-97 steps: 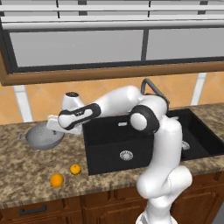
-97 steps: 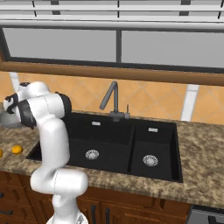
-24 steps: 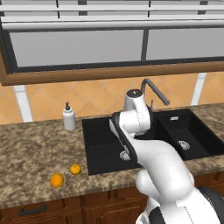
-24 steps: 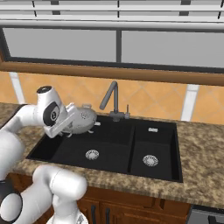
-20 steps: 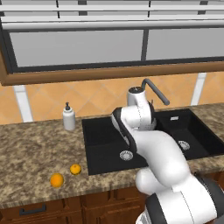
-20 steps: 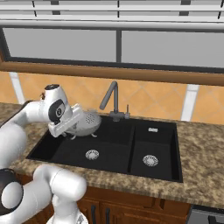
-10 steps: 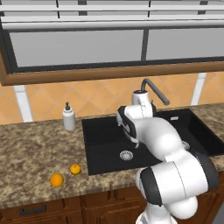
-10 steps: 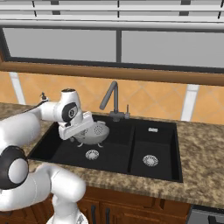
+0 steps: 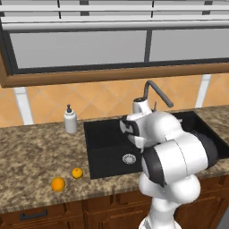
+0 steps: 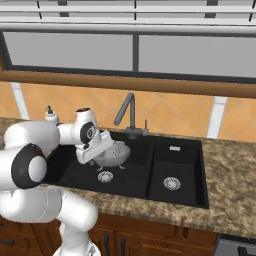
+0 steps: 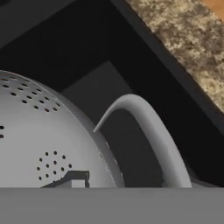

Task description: Put the colander in the sink, put the orange, tangerine in the colander, and turn on the sink faucet and pour water over the colander.

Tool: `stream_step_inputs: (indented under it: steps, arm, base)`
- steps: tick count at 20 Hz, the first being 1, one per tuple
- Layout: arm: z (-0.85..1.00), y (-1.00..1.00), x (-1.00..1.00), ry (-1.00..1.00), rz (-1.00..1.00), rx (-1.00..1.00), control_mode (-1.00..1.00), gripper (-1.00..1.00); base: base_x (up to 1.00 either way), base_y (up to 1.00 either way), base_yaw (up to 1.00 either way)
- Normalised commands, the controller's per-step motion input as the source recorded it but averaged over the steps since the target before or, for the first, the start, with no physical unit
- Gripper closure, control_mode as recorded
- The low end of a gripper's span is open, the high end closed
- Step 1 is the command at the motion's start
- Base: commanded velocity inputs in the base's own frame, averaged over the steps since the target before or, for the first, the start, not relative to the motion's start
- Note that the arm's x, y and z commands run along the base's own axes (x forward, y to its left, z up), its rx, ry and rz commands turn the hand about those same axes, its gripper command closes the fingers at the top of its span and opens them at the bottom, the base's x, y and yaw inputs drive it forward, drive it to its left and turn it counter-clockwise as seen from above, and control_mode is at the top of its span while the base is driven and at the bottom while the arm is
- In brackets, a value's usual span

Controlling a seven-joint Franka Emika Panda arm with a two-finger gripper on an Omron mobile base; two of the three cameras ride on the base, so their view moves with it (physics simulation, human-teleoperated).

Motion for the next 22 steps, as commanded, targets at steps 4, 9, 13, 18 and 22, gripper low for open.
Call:
stream_step_inputs:
  steps: [4, 9, 13, 18, 22]
  arm:
    - [-0.51, -0.01, 0.31, 0.0, -0.17, -0.14, -1.0, 1.0]
    - [-0.51, -0.01, 0.07, 0.0, -0.21, -0.03, -1.0, 1.0]
    - [-0.53, -0.06, 0.02, 0.0, -0.27, 0.0, -1.0, 1.0]
    - [-0.37, -0.04, 0.22, 0.0, -0.22, -0.04, -1.0, 1.0]
    - [-0.37, 0.0, 0.27, -0.06, -0.19, -0.11, -1.0, 1.0]
  base:
    - [0.0, 0.0, 0.0]
    - [0.0, 0.0, 0.0]
    - [0.0, 0.0, 0.0]
    - [0.0, 0.0, 0.0]
    - [0.0, 0.0, 0.0]
